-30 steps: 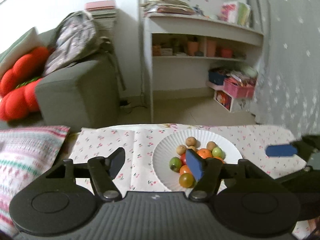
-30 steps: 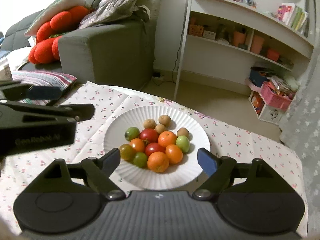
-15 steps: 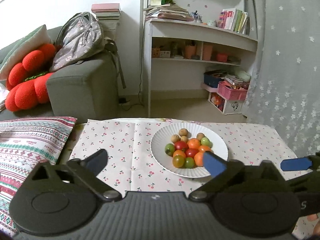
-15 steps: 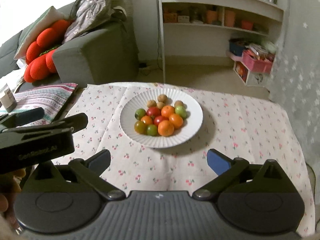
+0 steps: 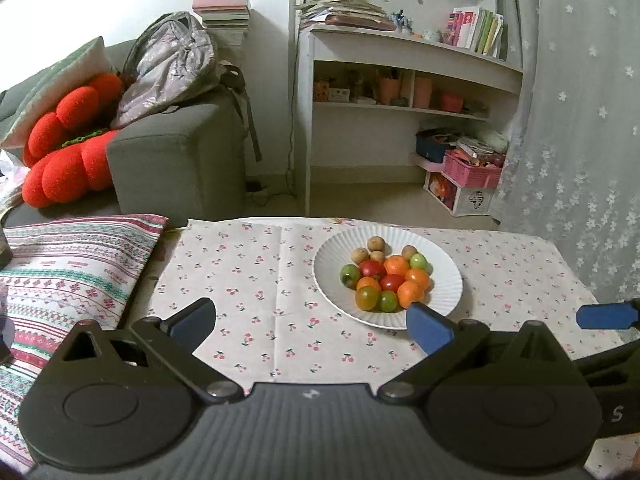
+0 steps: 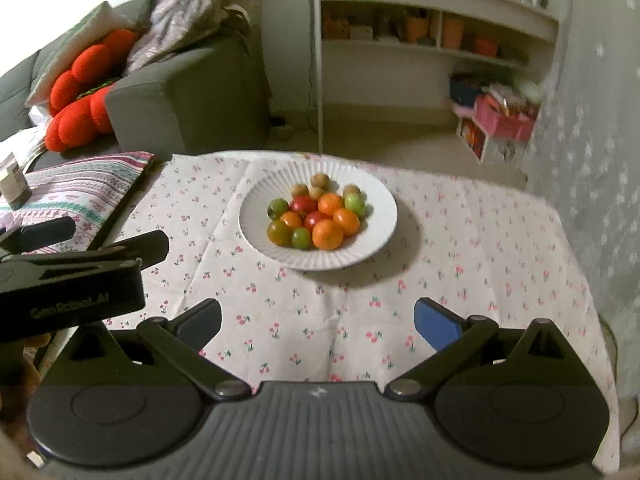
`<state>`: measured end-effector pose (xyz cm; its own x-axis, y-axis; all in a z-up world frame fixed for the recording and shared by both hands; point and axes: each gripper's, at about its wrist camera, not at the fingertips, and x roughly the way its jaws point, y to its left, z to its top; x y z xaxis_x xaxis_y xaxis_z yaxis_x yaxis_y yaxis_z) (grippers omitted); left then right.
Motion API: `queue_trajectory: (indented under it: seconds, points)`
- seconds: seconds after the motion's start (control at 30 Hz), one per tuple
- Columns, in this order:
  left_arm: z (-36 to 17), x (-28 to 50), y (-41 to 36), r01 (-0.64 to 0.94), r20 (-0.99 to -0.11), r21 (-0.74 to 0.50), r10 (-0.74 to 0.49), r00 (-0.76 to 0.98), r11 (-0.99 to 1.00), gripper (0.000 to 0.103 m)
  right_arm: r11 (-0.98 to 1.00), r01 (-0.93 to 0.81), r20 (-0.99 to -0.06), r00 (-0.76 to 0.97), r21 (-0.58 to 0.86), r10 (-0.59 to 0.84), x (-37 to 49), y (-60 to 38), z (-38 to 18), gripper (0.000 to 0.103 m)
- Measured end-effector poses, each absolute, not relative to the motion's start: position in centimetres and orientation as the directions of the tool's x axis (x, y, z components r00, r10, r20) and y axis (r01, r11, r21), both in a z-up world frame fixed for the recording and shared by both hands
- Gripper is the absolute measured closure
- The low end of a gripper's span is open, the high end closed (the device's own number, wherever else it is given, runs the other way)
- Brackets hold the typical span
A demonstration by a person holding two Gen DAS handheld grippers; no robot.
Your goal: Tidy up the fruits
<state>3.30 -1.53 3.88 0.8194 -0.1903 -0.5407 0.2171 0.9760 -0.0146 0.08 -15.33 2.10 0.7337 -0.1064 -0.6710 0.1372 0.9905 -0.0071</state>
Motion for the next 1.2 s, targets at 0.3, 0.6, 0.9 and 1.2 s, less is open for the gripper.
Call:
queue_trajectory:
  seconds: [0.3, 0.6, 0.9, 1.2]
  points:
    - [3.5, 3.8, -0.9, 0.199, -0.56, -0.019, -0.175, 0.81, 0.98, 0.023, 0.992, 0.124, -0.692, 0.717, 0.006, -0.085, 1.0, -14.8, 0.4, 0.0]
    - [3.5, 3.8, -0.9, 0.202, -0.574, -0.029, -0.182, 0.798, 0.979, 0.023, 0.986, 0.161, -0.677, 0.73, 0.04, -0.092, 0.7, -15.5, 1.0, 0.0]
    - [3.7, 3.7, -0.8, 0.203, -0.567, -0.037, -0.188, 0.802, 0.979, 0.023, 0.982, 0.172, -0.683, 0.726, 0.072, -0.077, 0.6, -16.1, 1.1, 0.0]
    - [3.8, 3.8, -0.9, 0.194, -0.565, -0.037, -0.181, 0.805, 0.98, 0.023, 0.983, 0.17, -0.677, 0.731, 0.068, -0.08, 0.5, -16.1, 1.3, 0.0]
